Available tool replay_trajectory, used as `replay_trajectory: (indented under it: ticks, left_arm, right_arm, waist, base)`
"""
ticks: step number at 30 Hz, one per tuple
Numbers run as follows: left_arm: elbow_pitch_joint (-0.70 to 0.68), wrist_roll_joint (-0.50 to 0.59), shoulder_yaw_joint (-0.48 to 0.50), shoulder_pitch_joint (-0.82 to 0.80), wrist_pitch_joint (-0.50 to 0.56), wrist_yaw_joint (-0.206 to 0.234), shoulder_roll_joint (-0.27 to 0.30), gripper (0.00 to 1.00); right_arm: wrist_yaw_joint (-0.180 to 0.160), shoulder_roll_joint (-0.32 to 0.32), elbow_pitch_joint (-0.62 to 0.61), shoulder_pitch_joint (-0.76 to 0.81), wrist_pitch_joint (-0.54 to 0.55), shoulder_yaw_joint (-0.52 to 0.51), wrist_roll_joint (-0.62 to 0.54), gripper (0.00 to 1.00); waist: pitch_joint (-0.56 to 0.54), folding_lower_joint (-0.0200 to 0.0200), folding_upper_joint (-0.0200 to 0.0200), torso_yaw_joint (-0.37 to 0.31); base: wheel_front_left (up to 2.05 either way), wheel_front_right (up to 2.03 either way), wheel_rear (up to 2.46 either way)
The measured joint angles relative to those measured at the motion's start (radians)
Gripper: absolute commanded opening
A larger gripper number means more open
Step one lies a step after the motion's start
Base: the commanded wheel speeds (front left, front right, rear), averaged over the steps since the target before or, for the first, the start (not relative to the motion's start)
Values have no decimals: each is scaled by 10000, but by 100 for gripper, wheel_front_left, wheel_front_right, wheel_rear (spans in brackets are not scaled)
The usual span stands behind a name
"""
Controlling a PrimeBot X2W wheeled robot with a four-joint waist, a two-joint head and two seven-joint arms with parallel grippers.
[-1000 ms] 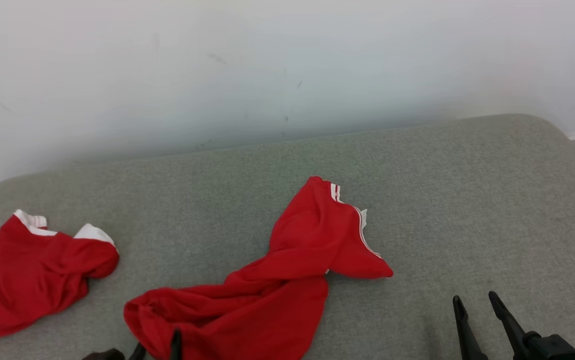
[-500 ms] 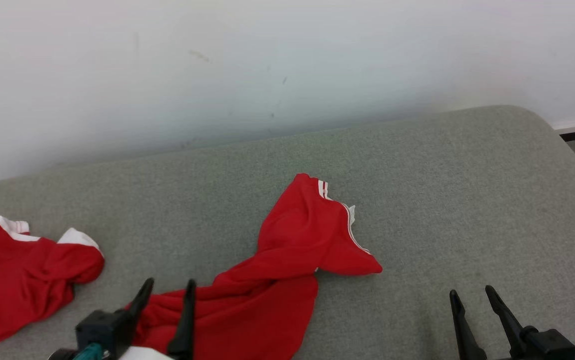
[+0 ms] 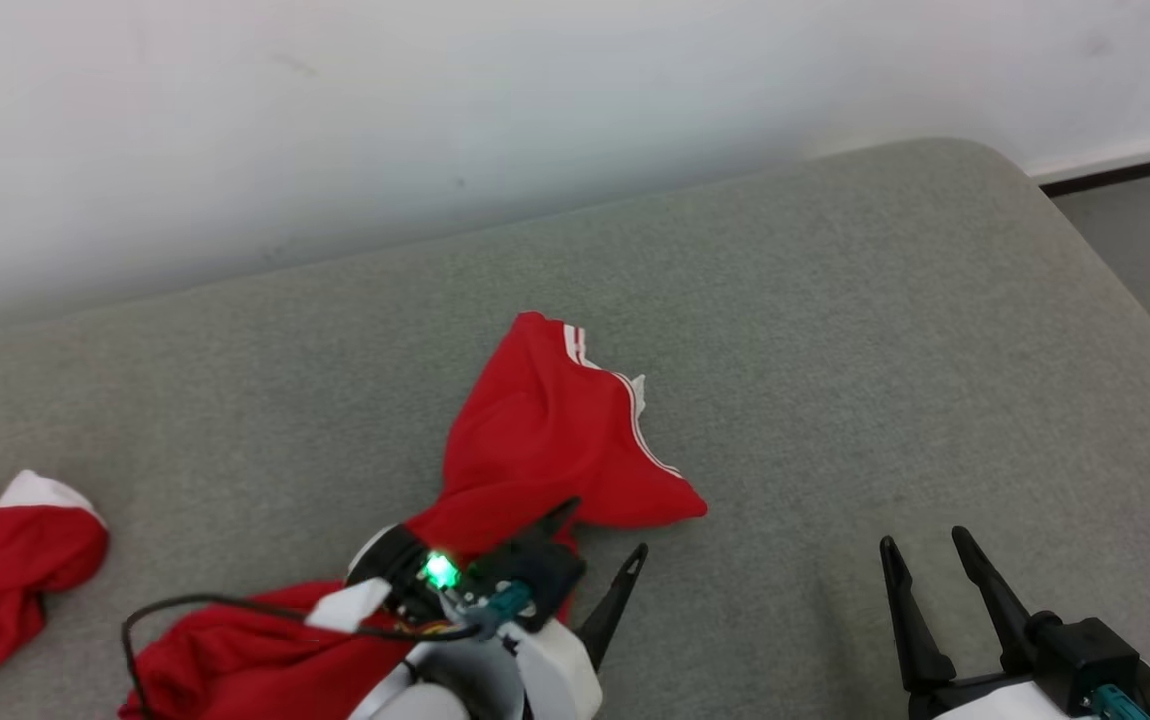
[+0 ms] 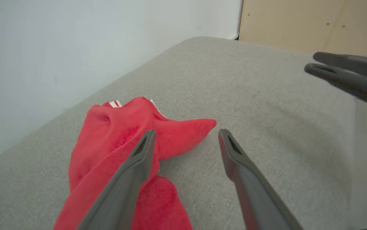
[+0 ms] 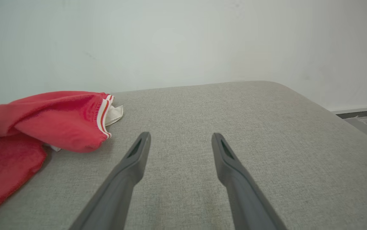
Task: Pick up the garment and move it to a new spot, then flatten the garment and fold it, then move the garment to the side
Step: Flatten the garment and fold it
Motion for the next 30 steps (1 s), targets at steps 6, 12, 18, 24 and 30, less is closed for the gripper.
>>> replay_trajectory:
  ticks: [6, 12, 18, 24, 30]
  left_arm:
    - [2213, 1283, -909, -1302, -290, -253, -163, 100]
    - [3800, 2013, -1352, -2270, -460, -282, -209, 100]
    - [5210, 2303, -1553, -3033, -639, -240, -393, 40]
    - [6483, 2412, -1653, -3569, -1083, -205, -633, 27]
    - [7350, 2042, -1517, -3781, -1732, -288, -1001, 0]
  right_arm:
    - [2, 15, -6, -48, 0, -13, 90, 100]
    - [2, 19, -42, -157, 0, 59, 236, 100]
    - [2, 21, -48, -282, 0, 276, 412, 100]
    - [2, 25, -13, -437, 0, 477, 506, 100]
    - [2, 27, 2, -521, 0, 502, 566, 100]
  waist:
    - [355, 0, 0, -424]
    - [596, 0, 0, -595]
    - [783, 1, 0, -701]
    - [907, 1, 0, -853]
    - [1011, 0, 0, -1038]
  base:
    - [0, 0, 0]
    - [0, 0, 0]
    - [0, 0, 0]
    - [0, 0, 0]
    - [0, 0, 0]
